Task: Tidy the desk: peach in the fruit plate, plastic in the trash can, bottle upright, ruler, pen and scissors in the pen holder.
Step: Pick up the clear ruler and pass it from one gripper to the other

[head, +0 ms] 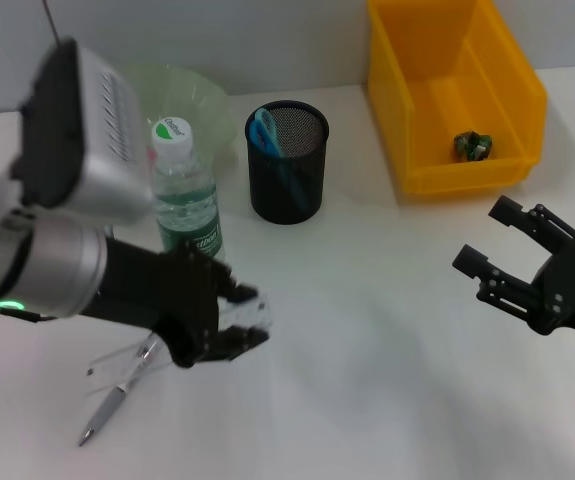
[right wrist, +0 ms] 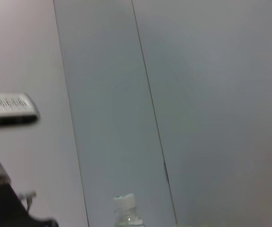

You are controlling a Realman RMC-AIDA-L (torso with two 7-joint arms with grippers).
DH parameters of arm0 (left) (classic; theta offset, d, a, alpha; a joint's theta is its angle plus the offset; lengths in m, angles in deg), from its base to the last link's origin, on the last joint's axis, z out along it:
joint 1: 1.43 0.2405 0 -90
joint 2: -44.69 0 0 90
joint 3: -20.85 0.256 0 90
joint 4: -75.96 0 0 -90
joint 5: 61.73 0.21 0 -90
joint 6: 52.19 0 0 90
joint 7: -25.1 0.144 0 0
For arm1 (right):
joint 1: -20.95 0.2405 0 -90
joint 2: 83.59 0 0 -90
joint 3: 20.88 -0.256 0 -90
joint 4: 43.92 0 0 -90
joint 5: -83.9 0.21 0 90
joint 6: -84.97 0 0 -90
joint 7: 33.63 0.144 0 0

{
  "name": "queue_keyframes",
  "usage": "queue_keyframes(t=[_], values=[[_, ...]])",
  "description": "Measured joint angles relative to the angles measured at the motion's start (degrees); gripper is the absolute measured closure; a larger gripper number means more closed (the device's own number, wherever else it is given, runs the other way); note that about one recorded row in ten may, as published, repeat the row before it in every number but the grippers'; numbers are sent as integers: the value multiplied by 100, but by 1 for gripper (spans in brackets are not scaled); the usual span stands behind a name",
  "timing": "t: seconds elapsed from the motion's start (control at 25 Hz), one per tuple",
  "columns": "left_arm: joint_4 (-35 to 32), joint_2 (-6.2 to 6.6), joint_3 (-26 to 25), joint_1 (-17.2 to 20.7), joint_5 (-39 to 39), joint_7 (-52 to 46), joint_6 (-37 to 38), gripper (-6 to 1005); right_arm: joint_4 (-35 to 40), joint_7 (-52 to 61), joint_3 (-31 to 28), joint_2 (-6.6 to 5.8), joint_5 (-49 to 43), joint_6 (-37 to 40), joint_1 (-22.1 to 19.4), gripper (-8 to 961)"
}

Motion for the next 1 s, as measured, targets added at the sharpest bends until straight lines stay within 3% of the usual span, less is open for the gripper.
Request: queue_keyframes(t=[0.2, 0.4, 0.64, 0.76, 0.8, 0.92, 1.0], values=[[-644, -8, 3, 425, -476, -146, -607, 593, 3, -177, -56, 0, 3, 25, -82, 121], [-960, -20, 399, 990, -839, -166, -1998, 586, -166, -637, -87, 14, 3, 225, -238, 121], [-1060, -13, 1153, 1570, -1607, 453, -3418, 578, -994, -1313, -133, 26, 17, 486, -275, 121], [-1060, -13, 1153, 1570, -1607, 453, -3418, 574, -1573, -1752, -145, 41, 17, 552, -199, 121], [-1027, -11, 1682, 1803, -1865, 830, -4314, 572, -1722, -1829, -149, 48, 17, 552, -157, 121], [-977, -10, 2029, 1876, -2002, 991, -4828, 568, -2223, -2062, -307, 61, 17, 467, 2, 121], [-785, -9, 2724, 1937, -2173, 1312, -5812, 566, -2332, -2138, -377, 65, 17, 434, 32, 121]])
